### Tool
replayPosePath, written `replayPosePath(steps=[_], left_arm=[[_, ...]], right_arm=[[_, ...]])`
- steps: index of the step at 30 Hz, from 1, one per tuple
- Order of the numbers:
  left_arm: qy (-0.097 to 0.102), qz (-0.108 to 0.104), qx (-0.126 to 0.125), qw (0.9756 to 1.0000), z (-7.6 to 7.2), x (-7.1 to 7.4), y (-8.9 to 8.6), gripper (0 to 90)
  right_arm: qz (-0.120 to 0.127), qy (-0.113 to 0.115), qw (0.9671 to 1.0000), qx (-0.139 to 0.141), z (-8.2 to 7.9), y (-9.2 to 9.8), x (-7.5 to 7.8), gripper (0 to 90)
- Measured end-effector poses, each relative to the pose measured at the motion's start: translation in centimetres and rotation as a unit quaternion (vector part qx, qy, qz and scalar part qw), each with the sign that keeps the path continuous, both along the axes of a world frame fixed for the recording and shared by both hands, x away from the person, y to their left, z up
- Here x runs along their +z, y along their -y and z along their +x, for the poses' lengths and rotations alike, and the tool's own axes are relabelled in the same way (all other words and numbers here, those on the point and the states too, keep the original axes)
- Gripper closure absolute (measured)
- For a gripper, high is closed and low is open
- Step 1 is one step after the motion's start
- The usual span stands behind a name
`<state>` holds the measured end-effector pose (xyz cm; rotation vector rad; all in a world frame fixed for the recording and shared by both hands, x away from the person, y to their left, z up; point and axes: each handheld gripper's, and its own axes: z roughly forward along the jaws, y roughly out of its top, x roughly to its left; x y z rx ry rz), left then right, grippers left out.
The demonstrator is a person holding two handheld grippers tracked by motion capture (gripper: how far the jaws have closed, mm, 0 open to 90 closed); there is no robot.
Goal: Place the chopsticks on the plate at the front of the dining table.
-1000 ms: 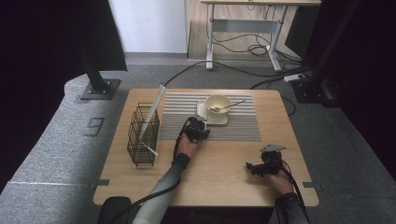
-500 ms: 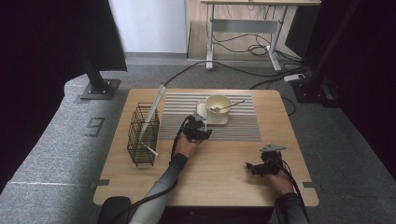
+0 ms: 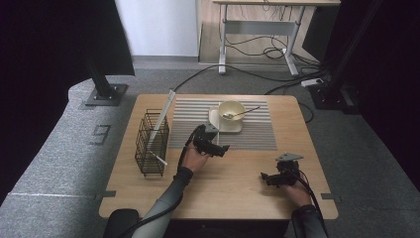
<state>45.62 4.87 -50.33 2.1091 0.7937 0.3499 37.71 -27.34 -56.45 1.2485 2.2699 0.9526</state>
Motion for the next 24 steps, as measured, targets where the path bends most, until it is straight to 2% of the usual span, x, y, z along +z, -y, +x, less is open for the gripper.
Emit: replayPosePath(steps=[6,13,24], left_arm=[[-0.008,-0.008,-0.012,0.9999,-1.7,0.2,-0.3,0.0],[-0.003,0.007,-0.033,0.9994,-4.0,-0.1,-0.9,0.0],[-0.006,0.009,-0.039,0.9992,-7.1,-1.4,-2.7,0.0]], right_arm=[[0.0,0.001,1.0,0.0,0.0,0.0,0.0,0.0],[0.0,0.001,1.0,0.001,0.0,0.0,0.0,0.0],[0.0,0.001,1.0,0.001,0.0,0.0,0.0,0.0]])
